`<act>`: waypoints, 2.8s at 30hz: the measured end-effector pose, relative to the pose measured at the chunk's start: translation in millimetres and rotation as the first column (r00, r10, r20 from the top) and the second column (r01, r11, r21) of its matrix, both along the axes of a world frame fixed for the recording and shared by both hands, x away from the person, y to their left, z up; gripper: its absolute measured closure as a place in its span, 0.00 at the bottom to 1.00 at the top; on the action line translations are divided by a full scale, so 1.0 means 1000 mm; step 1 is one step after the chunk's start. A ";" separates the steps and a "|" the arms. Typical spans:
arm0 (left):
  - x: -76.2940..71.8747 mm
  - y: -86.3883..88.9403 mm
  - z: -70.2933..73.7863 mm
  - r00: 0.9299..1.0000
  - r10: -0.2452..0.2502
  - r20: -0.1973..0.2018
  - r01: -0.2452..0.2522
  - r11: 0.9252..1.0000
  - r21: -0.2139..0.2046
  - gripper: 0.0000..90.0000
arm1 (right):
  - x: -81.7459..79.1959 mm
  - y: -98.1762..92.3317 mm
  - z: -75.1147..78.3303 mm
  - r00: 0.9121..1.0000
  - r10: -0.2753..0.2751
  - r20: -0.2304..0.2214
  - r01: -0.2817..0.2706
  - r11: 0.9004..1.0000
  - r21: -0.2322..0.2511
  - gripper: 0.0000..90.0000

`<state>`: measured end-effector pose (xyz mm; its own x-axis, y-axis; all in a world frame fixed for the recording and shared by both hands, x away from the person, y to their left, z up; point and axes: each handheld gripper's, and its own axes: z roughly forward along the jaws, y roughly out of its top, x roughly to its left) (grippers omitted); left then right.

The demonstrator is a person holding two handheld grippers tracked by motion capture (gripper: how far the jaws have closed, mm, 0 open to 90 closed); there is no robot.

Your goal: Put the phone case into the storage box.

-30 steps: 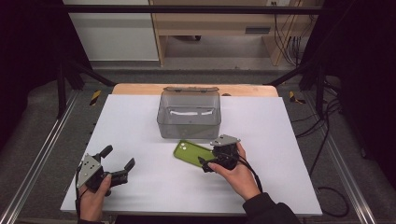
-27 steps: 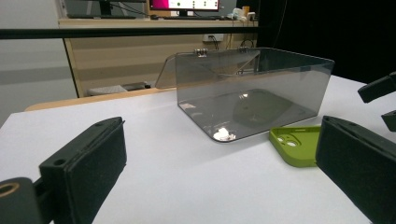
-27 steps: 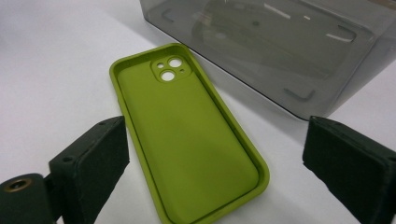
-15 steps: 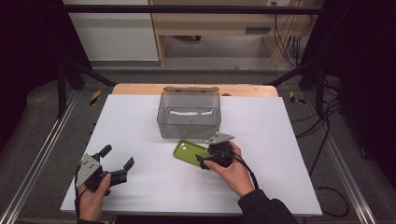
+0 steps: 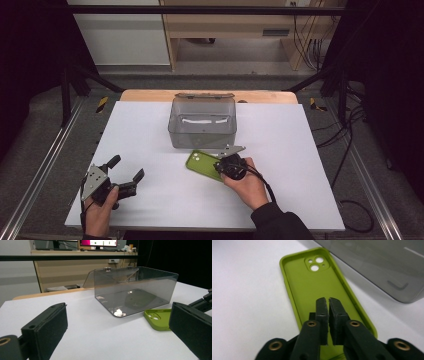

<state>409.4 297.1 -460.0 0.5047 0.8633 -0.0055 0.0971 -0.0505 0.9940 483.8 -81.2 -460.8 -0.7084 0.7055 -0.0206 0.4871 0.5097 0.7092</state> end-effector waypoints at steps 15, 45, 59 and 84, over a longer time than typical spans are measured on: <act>0.000 -0.003 -0.001 1.000 -0.008 -0.007 0.008 1.000 0.012 0.02 | -0.015 -0.007 -0.010 0.999 0.014 -0.047 -0.015 1.000 -0.024 1.00; -0.001 -0.006 -0.002 1.000 -0.014 -0.010 0.014 1.000 0.026 0.02 | -0.082 -0.028 -0.009 0.995 0.074 -0.071 -0.072 0.997 0.026 1.00; -0.001 -0.006 -0.001 1.000 -0.016 -0.008 0.016 1.000 0.024 0.02 | -0.086 -0.014 -0.006 0.998 0.058 0.021 -0.059 0.996 0.074 0.35; -0.001 -0.007 -0.002 1.000 -0.022 -0.012 0.022 0.999 0.029 0.02 | -0.096 -0.005 -0.015 0.992 0.130 0.008 -0.130 0.991 -0.017 0.80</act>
<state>408.7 289.7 -461.6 0.5234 0.8520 0.0139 0.1069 -0.0818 0.9909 388.3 -86.3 -475.7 -0.7936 0.6073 -0.0379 0.4100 0.5797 0.7041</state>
